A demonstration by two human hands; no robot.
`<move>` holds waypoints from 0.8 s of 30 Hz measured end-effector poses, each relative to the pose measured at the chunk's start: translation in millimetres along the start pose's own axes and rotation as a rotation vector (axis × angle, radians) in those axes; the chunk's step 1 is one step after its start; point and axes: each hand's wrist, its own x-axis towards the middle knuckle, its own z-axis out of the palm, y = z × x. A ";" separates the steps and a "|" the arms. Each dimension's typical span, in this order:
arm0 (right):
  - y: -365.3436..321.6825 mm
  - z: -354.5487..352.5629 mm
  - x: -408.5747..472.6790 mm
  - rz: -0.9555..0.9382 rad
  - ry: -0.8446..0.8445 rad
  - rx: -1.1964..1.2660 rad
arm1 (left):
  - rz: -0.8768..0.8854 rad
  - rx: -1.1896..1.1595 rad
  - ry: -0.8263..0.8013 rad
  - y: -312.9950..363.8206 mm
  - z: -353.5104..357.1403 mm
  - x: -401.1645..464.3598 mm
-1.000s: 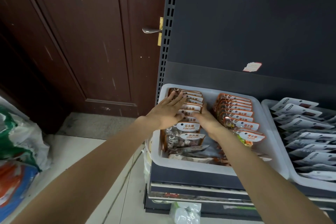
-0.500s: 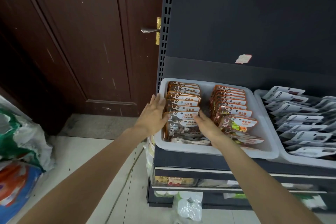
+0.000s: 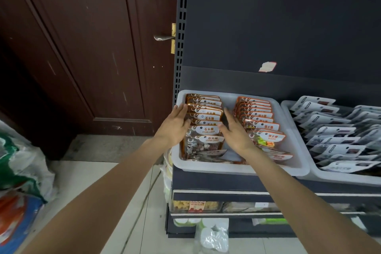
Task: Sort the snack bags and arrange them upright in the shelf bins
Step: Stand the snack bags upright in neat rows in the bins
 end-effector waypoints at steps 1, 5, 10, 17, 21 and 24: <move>-3.2 -0.3 8.0 -0.046 -0.007 -0.043 | 0.004 0.036 -0.017 3.7 -2.6 5.7; -11.5 2.4 31.9 -0.056 -0.094 -0.162 | -0.023 0.243 -0.050 20.2 -10.3 28.6; 2.6 4.2 22.6 -0.200 -0.143 -0.200 | 0.031 0.460 -0.060 2.2 -2.4 8.8; 6.4 -1.6 18.3 -0.100 -0.188 -0.028 | 0.056 0.245 -0.136 19.6 19.1 -6.6; 6.5 3.4 4.0 0.074 -0.065 0.373 | -0.030 -0.394 -0.141 32.1 20.1 -11.5; 4.3 14.9 -4.1 0.094 -0.121 0.407 | -0.099 -0.782 -0.019 40.5 16.8 -4.5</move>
